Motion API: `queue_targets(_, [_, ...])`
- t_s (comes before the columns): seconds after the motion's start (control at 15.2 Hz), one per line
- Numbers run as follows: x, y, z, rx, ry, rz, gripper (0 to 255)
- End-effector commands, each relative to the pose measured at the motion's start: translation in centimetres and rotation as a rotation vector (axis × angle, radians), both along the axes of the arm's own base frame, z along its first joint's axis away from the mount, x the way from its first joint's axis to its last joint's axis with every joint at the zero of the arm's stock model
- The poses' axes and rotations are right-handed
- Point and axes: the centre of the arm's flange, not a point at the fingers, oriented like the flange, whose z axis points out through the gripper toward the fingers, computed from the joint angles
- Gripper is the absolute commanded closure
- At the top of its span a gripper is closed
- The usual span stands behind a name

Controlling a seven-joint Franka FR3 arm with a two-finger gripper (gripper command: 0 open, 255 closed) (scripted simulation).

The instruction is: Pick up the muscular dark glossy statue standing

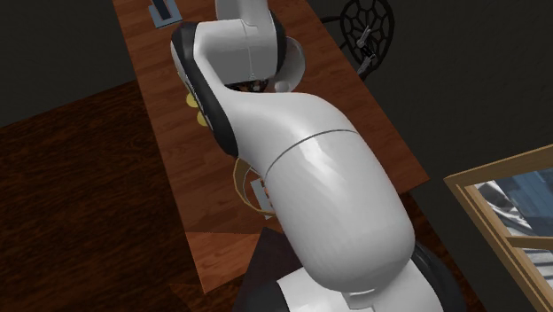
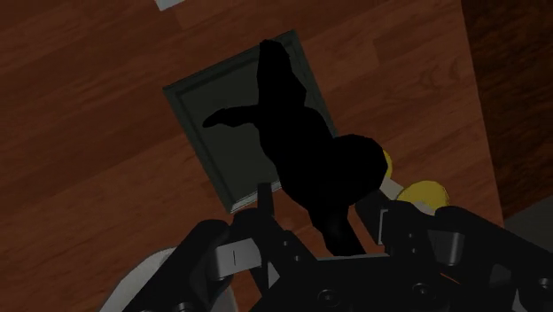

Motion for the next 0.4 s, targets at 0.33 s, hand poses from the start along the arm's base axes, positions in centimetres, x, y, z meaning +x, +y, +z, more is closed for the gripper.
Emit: queue_targets(0.33, [-0.1, 0.0, 2.9, 0.001, -0.001, 0.000, 255])
